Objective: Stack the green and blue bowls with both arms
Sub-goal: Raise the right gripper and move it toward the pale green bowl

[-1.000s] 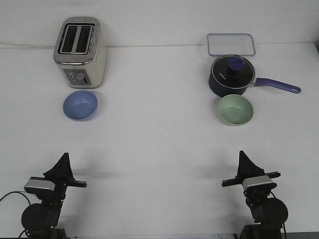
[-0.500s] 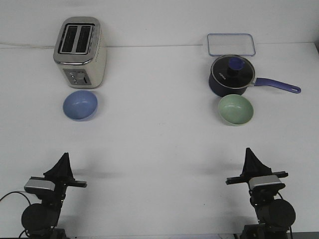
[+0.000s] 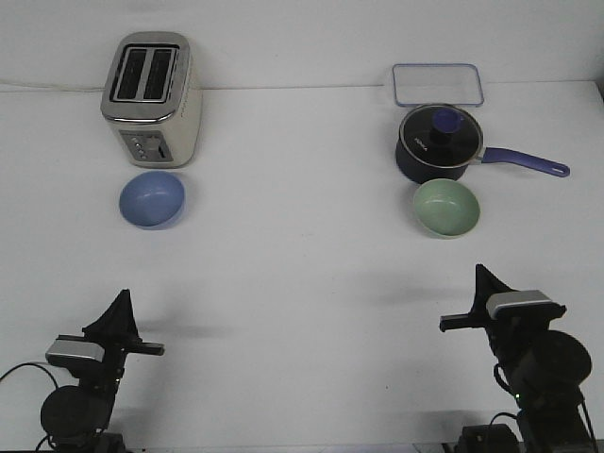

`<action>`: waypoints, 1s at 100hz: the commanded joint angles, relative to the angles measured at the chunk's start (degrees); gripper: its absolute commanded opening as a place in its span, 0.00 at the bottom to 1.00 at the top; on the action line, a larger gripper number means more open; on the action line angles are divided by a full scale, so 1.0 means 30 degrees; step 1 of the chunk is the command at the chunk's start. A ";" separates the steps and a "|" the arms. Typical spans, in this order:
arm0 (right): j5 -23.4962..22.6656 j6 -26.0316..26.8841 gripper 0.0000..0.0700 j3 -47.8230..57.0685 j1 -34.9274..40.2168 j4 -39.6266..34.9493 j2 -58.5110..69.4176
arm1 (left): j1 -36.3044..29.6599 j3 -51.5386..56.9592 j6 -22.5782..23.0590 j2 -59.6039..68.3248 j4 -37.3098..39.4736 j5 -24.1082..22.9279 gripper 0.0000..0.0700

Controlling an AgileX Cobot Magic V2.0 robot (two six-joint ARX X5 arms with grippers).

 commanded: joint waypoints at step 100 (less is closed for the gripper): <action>0.0015 0.0255 0.30 0.9114 0.0000 -1.0207 0.9063 | 0.0000 -0.0379 0.0146 -0.0036 0.0197 -0.0051 0.01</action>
